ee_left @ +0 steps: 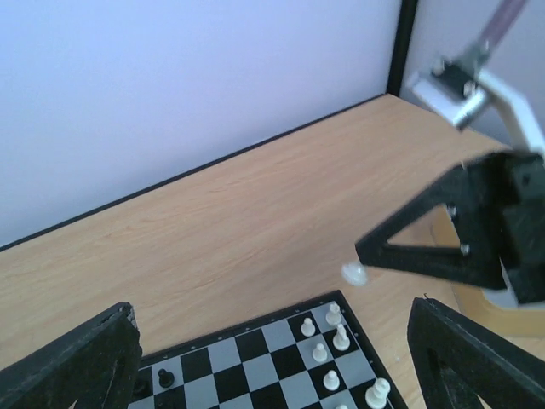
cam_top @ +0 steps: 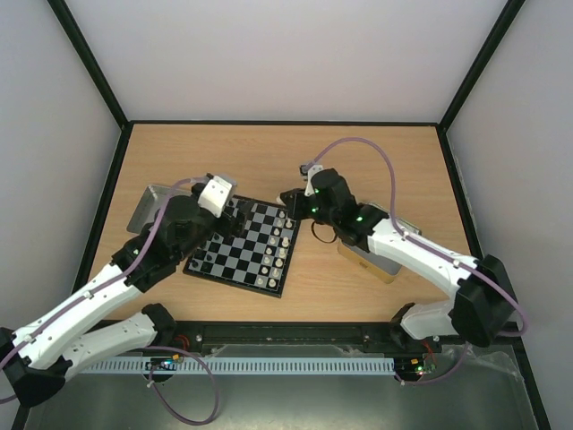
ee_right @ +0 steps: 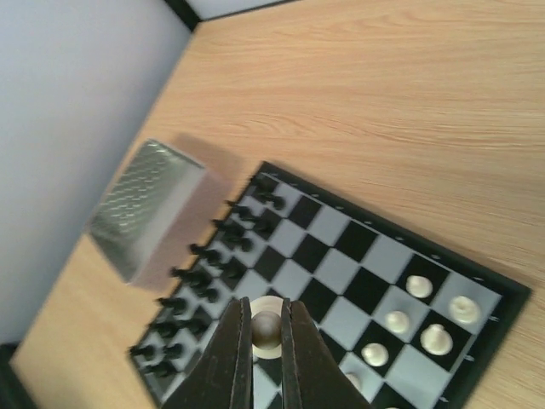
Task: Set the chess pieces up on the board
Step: Place the chess piece on the chessboard, then reset both arms
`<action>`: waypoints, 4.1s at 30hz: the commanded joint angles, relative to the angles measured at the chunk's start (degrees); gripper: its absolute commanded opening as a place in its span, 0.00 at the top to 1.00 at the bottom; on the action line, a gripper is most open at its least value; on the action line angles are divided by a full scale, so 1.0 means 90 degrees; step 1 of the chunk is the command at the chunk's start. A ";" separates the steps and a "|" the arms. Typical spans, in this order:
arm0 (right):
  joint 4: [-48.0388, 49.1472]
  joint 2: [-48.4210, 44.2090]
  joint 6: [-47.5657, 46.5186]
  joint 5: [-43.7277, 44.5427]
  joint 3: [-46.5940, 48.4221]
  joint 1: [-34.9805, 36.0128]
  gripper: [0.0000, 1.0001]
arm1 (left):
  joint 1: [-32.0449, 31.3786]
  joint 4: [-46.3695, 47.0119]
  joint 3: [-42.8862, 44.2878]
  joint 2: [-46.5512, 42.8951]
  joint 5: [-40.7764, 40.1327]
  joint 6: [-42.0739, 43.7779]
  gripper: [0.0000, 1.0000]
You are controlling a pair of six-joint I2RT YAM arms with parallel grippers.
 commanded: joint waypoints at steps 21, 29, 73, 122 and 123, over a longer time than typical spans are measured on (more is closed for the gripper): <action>-0.0687 0.1757 0.1018 0.2532 0.0261 0.0859 0.98 | 0.0123 0.1120 -0.0565 -0.0780 -0.0977 -0.0751 0.10; -0.0922 0.2021 0.1239 0.2722 0.0233 0.0855 0.98 | 0.0157 0.1128 -0.0605 -0.0676 -0.1039 -0.0741 0.09; -0.1208 0.2760 0.1058 0.2507 0.0471 0.0856 0.88 | 0.0260 0.1024 -0.0583 -0.0369 -0.1163 -0.0716 0.08; -0.3842 -0.4944 0.1328 0.6717 -0.0784 0.0850 0.02 | 0.0281 -0.2145 0.0647 -0.1800 -0.1613 -0.3541 0.01; -0.4014 -0.4996 0.1311 0.6842 -0.0644 0.0855 0.02 | 0.0281 -0.2240 0.0769 -0.1923 -0.1713 -0.3447 0.01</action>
